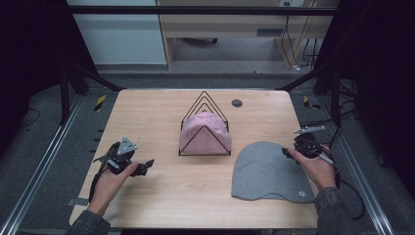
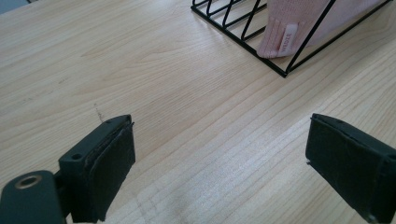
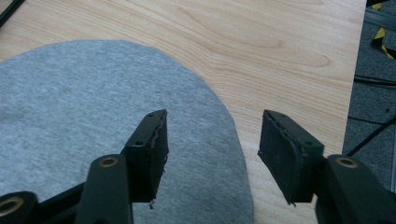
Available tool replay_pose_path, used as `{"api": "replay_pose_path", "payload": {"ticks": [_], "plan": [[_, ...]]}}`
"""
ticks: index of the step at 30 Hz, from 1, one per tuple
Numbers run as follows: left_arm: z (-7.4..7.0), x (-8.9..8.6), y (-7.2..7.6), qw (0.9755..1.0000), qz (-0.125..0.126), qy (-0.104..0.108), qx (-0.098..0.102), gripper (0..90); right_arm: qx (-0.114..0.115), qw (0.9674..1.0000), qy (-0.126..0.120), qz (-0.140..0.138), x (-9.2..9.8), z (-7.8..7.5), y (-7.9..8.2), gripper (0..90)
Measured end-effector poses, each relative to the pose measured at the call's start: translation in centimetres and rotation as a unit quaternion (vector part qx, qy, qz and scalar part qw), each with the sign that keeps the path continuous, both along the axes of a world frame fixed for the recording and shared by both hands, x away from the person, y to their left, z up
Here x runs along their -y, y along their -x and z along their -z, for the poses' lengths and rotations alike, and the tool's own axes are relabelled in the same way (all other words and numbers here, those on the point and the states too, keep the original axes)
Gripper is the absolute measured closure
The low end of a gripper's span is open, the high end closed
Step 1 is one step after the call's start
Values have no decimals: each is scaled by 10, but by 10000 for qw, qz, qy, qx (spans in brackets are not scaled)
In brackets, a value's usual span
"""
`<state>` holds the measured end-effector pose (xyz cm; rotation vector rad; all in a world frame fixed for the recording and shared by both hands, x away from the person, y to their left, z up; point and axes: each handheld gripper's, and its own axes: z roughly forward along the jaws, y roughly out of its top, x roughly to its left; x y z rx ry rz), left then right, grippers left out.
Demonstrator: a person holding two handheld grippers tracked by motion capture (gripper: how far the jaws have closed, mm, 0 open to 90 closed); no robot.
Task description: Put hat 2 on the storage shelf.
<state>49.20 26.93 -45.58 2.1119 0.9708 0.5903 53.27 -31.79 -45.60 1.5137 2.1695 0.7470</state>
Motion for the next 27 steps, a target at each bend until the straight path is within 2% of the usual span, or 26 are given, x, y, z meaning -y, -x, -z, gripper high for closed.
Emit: {"api": "replay_pose_path", "payload": {"ticks": [4, 7, 14, 27], "plan": [[0, 1, 0, 10000, 12, -5, -3, 78, -91, 9999, -52, 2, 1, 3, -3, 467], [1, 2, 0, 10000, 18, -33, -5, 78, -139, 9999, 11, 39, 2, 5, -5, 487], [2, 3, 0, 9999, 31, -92, -32, 78, -282, 9994, -9, 176, 5, 12, -10, 494], [3, 4, 0, 9999, 49, -109, -44, 81, -571, 9983, -24, 93, -1, 25, -15, 512]]}}
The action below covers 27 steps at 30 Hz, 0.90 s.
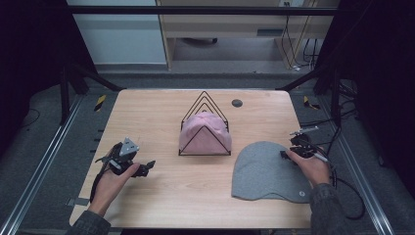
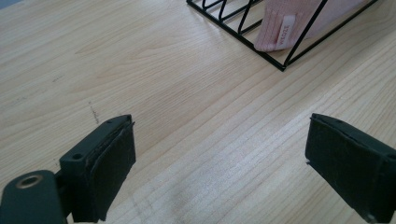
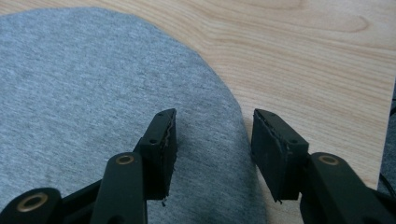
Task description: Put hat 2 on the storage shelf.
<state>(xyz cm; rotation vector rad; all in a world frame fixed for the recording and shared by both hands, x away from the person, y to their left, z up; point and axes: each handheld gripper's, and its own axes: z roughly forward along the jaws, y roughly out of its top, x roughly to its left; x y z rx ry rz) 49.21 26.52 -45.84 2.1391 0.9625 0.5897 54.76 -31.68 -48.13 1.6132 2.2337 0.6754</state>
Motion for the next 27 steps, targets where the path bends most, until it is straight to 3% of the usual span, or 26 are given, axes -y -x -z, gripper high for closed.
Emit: {"api": "replay_pose_path", "payload": {"ticks": [3, 10, 13, 17, 19, 21, 23, 27], "plan": [[0, 0, 0, 10000, -6, -7, 10, 82, -4, 10000, -66, -15, 1, 0, 0, 566], [-1, 1, 0, 10000, -3, -8, 17, 83, 14, 9994, -139, -311, -1, -2, 4, 834], [-2, 0, 0, 10000, -8, 3, 29, 83, 74, 9989, -128, -440, -4, -7, 7, 846], [-2, 0, 0, 10000, -3, 13, 25, 82, 329, 9976, -39, -613, -11, -21, 18, 850], [-1, 1, 0, 10000, -4, 23, 20, 81, 517, 9959, 96, -743, -20, -35, 30, 851], [-2, 1, 1, 10000, -6, 33, 23, 81, 672, 9943, 62, -829, -25, -45, 37, 853], [-3, 1, 2, 10000, 1, 45, 42, 80, 747, 9924, 207, -953, -32, -53, 45, 854], [-3, 3, 2, 9999, 50, 123, 27, 78, 906, 9888, 273, -1156, -46, -69, 57, 856]]}}
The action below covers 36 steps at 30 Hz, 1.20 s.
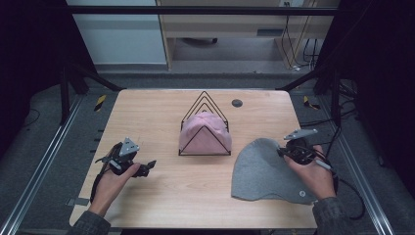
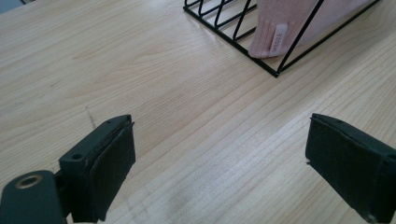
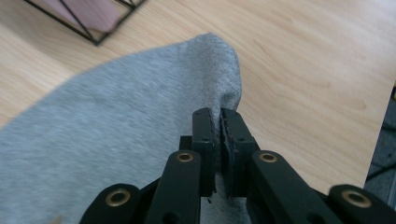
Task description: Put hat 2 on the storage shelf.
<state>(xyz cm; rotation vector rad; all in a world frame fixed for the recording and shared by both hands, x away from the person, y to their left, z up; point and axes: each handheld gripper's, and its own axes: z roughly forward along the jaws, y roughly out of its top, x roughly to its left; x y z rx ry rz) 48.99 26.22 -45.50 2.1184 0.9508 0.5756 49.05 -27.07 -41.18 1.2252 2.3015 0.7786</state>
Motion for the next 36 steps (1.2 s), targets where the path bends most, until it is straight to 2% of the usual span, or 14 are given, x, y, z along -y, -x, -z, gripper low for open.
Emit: {"api": "replay_pose_path", "payload": {"ticks": [5, 9, 14, 19, 26, 32, 36], "plan": [[-1, 2, 1, 9999, 61, 88, 19, 76, 174, 9994, 0, -312, -19, -22, 14, 857], [-4, 3, 2, 9996, 107, 246, 34, 75, 328, 9978, 51, -573, -35, -42, 24, 858], [-8, 6, 4, 9990, 188, 410, 60, 70, 552, 9945, 43, -884, -55, -71, 33, 858], [-20, 13, 8, 9982, 312, 484, 166, 65, 755, 9900, 42, -1191, -76, -99, 40, 859], [-40, 29, 16, 9965, 583, 515, 304, 66, 974, 9847, 50, -1441, -97, -129, 46, 863], [-55, 44, 22, 9946, 817, 536, 356, 65, 1118, 9807, 59, -1601, -108, -155, 51, 888], [-60, 52, 22, 9933, 891, 633, 369, 72, 1117, 9793, 54, -1684, -114, -163, 50, 893]]}}
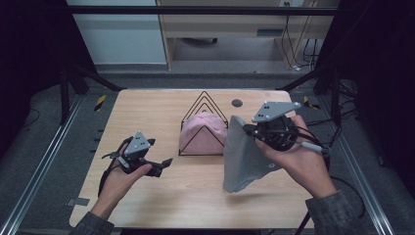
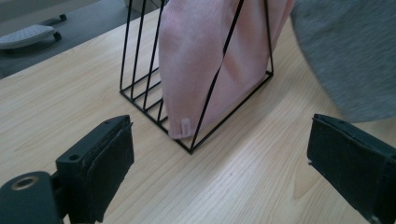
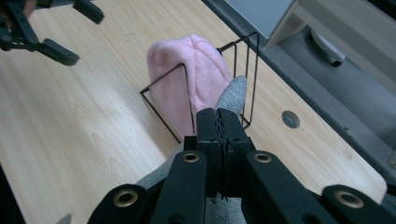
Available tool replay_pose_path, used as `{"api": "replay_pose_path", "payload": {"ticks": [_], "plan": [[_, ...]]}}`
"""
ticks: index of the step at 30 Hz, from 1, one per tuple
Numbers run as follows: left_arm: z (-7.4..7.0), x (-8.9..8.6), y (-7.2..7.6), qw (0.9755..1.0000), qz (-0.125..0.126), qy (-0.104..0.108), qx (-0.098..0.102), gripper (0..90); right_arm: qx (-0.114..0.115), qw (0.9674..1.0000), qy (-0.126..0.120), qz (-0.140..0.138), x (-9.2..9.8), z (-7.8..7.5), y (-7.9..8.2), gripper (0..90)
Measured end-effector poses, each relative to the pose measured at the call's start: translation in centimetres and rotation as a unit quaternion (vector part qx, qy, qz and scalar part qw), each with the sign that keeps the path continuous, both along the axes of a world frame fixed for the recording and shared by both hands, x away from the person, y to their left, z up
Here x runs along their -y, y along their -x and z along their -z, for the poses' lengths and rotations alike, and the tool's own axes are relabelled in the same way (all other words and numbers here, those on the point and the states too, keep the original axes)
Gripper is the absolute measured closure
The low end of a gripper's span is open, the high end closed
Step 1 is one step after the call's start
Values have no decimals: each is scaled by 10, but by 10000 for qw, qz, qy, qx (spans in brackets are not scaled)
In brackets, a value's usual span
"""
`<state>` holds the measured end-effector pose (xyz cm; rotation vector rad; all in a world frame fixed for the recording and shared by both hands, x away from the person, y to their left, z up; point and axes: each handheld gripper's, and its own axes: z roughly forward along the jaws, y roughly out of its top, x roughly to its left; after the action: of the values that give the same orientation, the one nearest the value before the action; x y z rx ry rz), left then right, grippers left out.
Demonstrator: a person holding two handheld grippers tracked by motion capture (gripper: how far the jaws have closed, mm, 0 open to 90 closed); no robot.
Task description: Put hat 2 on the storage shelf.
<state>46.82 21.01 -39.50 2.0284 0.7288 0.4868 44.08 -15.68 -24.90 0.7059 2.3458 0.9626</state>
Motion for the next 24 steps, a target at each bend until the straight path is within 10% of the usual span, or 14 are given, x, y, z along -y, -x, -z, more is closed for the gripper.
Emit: {"api": "replay_pose_path", "payload": {"ticks": [24], "plan": [[-12, 37, 3, 9987, 442, 202, -130, 84, 321, 9985, -349, -262, -2, -50, 14, 896]]}}
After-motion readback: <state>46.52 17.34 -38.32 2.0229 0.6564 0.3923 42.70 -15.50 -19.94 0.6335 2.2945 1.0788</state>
